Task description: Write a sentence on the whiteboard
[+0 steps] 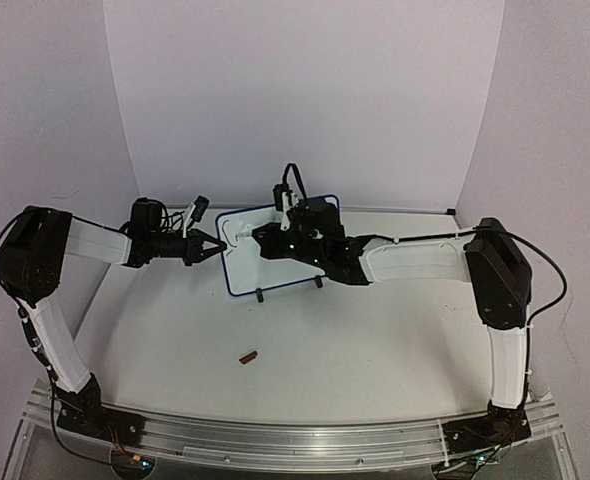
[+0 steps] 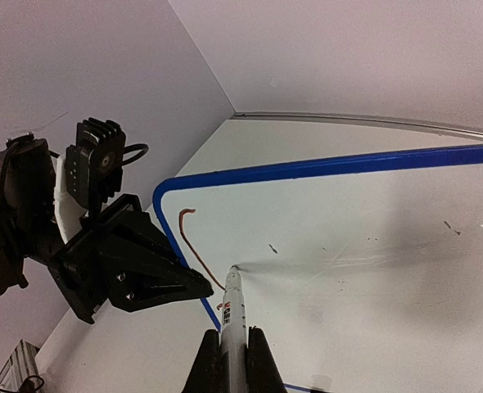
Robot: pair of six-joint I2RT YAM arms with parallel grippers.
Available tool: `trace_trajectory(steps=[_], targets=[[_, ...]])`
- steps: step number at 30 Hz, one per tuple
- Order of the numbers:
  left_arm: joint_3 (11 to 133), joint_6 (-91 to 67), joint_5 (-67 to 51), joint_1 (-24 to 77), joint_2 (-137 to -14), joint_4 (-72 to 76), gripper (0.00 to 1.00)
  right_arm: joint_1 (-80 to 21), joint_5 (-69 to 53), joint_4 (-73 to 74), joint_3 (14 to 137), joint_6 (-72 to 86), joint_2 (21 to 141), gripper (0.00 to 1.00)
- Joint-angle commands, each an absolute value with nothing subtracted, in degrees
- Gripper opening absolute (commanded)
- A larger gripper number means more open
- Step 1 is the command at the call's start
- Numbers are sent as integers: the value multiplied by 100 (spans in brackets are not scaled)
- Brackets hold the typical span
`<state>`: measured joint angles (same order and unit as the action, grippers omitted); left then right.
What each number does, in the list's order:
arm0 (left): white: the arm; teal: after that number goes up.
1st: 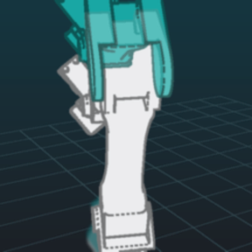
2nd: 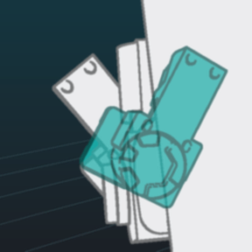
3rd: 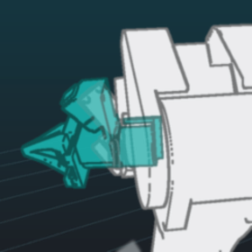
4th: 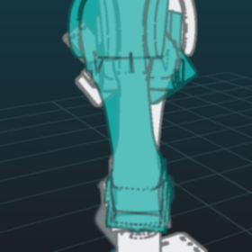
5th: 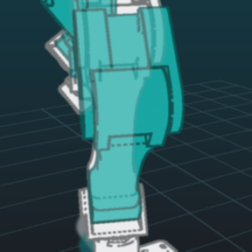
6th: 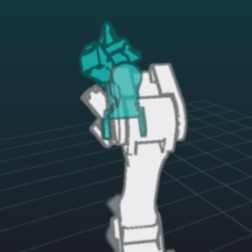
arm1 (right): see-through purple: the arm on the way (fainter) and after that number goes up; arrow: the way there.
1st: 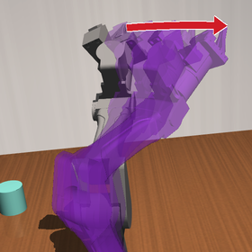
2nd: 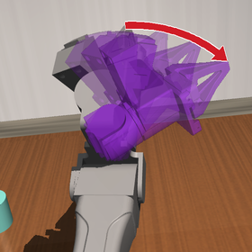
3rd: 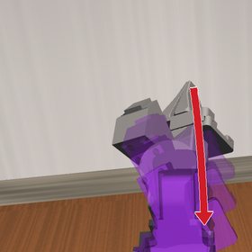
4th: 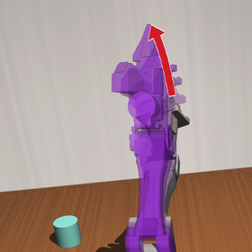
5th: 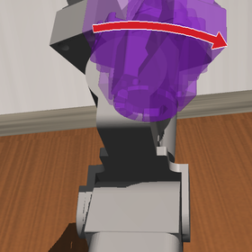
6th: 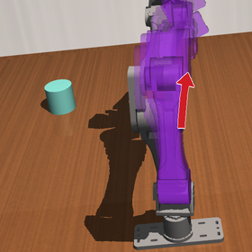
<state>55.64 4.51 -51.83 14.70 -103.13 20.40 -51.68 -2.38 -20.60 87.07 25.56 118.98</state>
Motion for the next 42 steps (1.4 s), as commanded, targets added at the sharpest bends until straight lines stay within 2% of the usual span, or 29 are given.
trace_trajectory(steps=[1, 42], targets=[[5544, 690, -4677, 1515, -10208, 1749, 0, -5142, 149, -2350, 8627, 2540, 11687, 0], [5554, 713, -4651, 1532, -10225, 1730, 0, -5131, 411, -2819, 8312, 2541, 11379, 0]])
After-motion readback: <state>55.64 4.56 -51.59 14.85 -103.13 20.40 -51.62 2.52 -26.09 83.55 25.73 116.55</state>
